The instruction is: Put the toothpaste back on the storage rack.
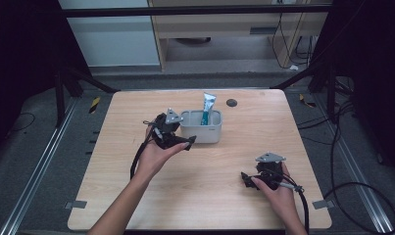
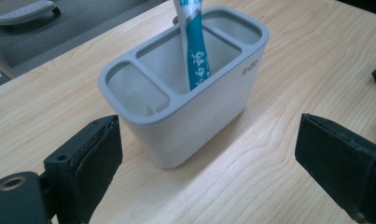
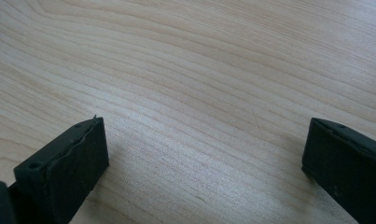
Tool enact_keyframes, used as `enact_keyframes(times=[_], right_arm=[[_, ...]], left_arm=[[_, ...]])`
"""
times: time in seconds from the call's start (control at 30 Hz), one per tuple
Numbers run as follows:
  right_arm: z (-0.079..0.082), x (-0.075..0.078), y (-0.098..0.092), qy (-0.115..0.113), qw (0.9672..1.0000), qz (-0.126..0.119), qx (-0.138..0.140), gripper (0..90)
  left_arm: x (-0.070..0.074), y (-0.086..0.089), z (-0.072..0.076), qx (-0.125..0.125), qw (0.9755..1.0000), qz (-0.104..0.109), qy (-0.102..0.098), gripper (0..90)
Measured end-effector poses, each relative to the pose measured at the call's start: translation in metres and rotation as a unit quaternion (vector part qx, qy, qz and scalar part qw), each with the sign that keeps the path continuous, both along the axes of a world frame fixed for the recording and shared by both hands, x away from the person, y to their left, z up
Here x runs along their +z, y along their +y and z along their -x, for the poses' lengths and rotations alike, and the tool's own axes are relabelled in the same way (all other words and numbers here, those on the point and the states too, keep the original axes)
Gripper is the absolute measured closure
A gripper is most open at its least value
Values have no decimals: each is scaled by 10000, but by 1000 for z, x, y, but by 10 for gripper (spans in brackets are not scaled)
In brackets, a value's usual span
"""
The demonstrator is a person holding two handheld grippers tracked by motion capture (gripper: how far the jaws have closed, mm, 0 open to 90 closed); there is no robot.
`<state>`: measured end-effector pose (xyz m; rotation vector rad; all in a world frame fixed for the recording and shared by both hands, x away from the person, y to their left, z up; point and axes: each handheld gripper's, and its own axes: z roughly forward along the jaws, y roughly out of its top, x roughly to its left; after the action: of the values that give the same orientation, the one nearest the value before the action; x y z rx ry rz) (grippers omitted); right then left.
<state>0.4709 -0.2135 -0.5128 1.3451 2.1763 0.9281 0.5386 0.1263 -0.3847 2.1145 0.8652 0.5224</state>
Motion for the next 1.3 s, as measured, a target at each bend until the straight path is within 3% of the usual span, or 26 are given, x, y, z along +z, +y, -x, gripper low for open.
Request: enact_keyframes(times=[0.23, 0.7, 1.3], right_arm=[[0, 0, 0, 1, 10000, 0, 2, 6], [0, 0, 0, 2, 10000, -6, -1, 6], [0, 0, 0, 2, 10000, -7, -3, 6]], left_arm=[[-9, 18, 6, 34, 9999, -106, 111, 59], [-45, 60, 14, 147, 9983, -480, 292, 54], [-93, 121, 15, 601, 9921, -792, 760, 35]])
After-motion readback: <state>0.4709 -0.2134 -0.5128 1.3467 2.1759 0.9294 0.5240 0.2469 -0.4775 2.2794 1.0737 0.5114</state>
